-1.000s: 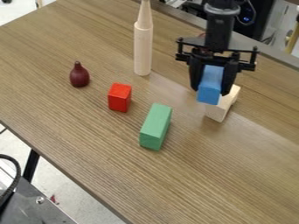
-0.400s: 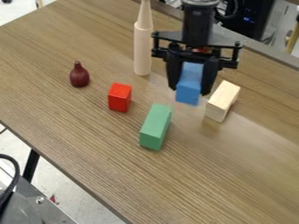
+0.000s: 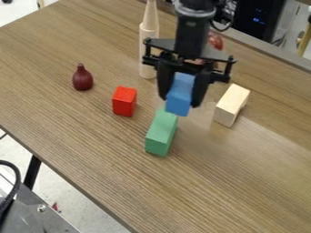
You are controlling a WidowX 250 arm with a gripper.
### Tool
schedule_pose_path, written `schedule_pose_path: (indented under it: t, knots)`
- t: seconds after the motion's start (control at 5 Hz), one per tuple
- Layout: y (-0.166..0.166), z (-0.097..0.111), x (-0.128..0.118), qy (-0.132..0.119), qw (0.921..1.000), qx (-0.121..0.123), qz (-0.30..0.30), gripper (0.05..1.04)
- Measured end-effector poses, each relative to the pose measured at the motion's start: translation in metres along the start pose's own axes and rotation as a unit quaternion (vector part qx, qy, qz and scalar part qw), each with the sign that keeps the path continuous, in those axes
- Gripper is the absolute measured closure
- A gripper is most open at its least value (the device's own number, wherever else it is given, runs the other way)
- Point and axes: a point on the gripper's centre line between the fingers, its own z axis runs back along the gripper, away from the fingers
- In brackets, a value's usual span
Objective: Put the blue rectangular on the green rectangular
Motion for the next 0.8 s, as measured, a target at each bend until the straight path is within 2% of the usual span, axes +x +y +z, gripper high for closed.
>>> schedule_pose_path:
  t: [0.4, 0.6, 0.8]
  knots:
    - [0.011, -0.011, -0.008, 0.013, 0.9996, 0.02, 0.012, 0.52]
    - [0.012, -0.014, -0.007, 0.008, 0.9996, 0.024, 0.015, 0.52]
    - [0.015, -0.022, -0.009, 0.019, 0.9991, 0.033, 0.021, 0.52]
